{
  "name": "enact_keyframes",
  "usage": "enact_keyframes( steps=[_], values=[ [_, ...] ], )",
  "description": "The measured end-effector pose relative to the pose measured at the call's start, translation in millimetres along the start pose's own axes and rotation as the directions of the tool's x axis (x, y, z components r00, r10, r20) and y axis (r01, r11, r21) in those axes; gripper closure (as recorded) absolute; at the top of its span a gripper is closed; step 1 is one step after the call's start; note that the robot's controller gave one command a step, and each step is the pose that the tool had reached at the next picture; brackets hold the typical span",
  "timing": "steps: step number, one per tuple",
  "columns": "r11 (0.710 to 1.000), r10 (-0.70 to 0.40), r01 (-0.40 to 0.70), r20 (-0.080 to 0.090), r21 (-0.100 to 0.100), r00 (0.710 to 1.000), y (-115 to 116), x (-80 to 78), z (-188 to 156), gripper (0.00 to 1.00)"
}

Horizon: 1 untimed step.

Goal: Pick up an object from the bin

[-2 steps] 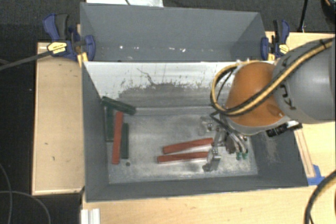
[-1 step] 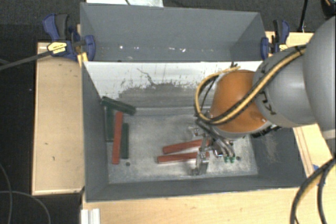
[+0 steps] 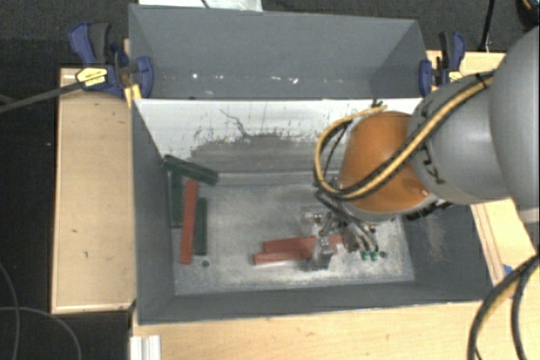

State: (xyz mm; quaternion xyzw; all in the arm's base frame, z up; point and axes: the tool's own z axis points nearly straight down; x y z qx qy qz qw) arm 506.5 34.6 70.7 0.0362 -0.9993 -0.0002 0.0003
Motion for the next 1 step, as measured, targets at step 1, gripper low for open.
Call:
enact_keyframes(
  steps=[1],
  values=[
    [1.0, -0.002, 0.002, 0.01, 0.0, 1.0, 0.2, 1.9, -140.7, 1.0]
  ],
)
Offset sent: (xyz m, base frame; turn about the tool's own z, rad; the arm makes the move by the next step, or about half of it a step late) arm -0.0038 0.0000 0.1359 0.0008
